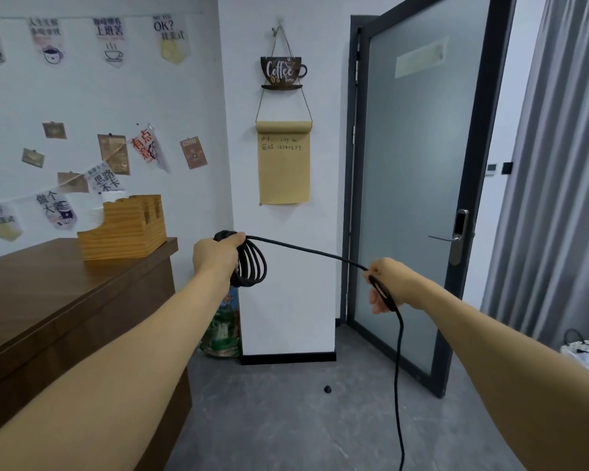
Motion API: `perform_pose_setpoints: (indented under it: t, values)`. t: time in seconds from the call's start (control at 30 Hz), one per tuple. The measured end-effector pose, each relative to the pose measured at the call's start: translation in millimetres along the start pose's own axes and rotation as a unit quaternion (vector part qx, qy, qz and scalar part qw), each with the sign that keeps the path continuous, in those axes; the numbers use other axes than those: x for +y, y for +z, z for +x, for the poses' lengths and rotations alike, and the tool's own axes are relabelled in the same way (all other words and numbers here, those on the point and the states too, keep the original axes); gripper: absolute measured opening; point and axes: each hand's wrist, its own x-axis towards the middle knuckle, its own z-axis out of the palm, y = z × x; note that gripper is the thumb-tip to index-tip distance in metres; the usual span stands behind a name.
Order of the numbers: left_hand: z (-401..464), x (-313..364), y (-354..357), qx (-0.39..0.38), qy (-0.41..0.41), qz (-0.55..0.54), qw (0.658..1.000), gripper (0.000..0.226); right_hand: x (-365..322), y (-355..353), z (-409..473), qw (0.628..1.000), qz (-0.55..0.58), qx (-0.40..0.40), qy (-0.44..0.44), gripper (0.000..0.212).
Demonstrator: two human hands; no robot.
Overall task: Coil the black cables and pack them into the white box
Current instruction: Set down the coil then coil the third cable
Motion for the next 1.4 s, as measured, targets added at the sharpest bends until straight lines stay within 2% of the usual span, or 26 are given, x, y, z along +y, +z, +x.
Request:
perform_pose_setpoints:
  t: [0.07,0.13,0.2,0.3,0.4,0.57,0.77,0.87,1.03,1.2,1.4]
  values:
    - [-3,-2,3,0.013,-0.009,-0.002,1.000,0.031,0,0,-3,0.997,0.066,-0.027,0.042,0.026]
    - [-5,-5,5,0.024,-0.010,0.009,1.000,0.031,0,1,-3,0.997,0.062,-0.043,0.024,0.029]
    - [-6,-6,7,0.033,0.006,0.035,0.999,0.033,-1,5,-1,0.996,-0.068,-0.025,-0.047,0.028]
    - [-8,-7,12,0.039,0.043,0.084,0.995,0.036,-11,17,-4,0.963,-0.244,-0.018,-0.113,0.024]
    - [-13,-7,17,0.035,0.078,0.123,0.989,0.034,-28,30,-7,0.940,-0.298,-0.039,-0.162,0.040]
    - [-23,-10,22,0.047,0.104,0.152,0.982,0.028,-51,42,-21,0.893,-0.363,-0.118,-0.237,0.028]
    - [-32,-12,28,0.018,0.105,0.169,0.980,0.025,-70,57,-34,0.846,-0.386,-0.203,-0.306,0.028]
    - [-36,-14,28,-0.030,0.114,0.180,0.977,0.030,-76,55,-38,0.843,-0.353,-0.213,-0.345,0.022]
    - [-48,-13,29,-0.152,0.116,0.161,0.968,0.026,-78,33,-35,0.884,-0.219,-0.214,-0.352,0.020]
    - [-54,-11,29,-0.254,0.084,0.092,0.959,0.032,-68,15,-27,0.935,-0.060,-0.186,-0.296,0.028]
    - [-59,-8,37,-0.304,0.045,0.084,0.948,0.028,-62,8,-19,0.951,0.057,-0.209,-0.219,0.025]
